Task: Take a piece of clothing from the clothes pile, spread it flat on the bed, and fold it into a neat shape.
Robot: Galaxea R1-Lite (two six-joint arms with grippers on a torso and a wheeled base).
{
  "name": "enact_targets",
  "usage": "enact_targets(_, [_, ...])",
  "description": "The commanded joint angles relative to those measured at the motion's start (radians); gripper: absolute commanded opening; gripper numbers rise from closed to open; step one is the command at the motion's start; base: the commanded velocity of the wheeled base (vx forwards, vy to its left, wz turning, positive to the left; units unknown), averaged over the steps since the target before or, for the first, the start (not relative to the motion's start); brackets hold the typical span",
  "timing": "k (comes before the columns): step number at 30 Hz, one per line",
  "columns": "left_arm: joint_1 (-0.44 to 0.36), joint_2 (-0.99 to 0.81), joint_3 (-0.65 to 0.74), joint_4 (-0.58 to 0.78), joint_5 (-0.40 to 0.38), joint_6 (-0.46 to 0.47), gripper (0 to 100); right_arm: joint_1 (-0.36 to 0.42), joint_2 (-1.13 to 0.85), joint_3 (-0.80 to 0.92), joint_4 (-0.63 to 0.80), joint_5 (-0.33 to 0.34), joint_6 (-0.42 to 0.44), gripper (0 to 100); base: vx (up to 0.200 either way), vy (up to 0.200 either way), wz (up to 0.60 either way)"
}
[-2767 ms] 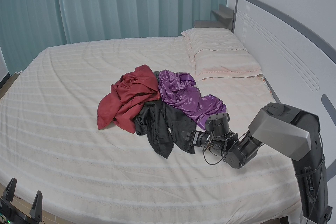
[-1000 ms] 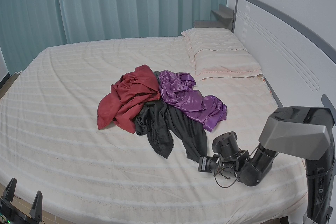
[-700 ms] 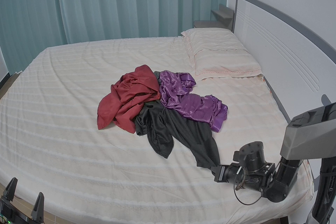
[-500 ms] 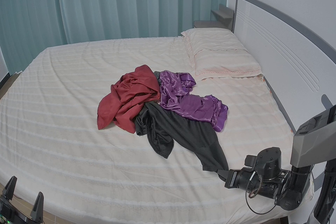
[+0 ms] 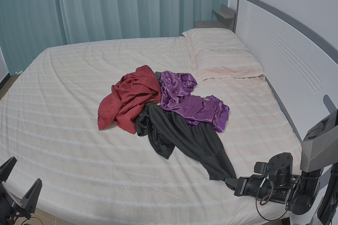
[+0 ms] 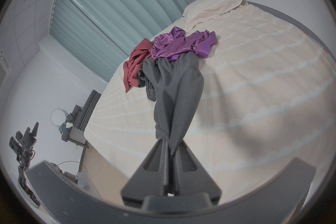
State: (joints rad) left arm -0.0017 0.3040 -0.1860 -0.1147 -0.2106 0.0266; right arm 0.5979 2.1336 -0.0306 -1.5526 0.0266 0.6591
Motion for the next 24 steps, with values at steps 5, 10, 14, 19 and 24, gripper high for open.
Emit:
enact_targets(5, [-0.204,0.497,-0.029,-0.042,-0.076,0.046,100,-0.006,-0.011,0.009,-0.012,0.03,0.045,0,0.0,0.0,0.0])
enact_targets(10, [-0.305,0.701,-0.029,-0.186,-0.007,0.039,100,-0.007,-0.015,0.012,-0.012,0.027,0.065,0,0.0,0.0,0.0])
enact_targets(14, [-0.377,0.879,-0.03,-0.304,0.068,-0.022,100,-0.015,-0.014,0.009,-0.012,0.029,0.065,0,0.0,0.0,0.0])
enact_targets(19, [-0.489,1.05,-0.043,-0.454,0.148,-0.178,100,-0.02,-0.014,0.009,-0.012,0.029,0.065,0,0.0,0.0,0.0])
enact_targets(24, [-0.535,1.276,-0.092,-0.569,0.238,-0.231,100,-0.026,-0.014,0.009,-0.012,0.029,0.065,0,0.0,0.0,0.0])
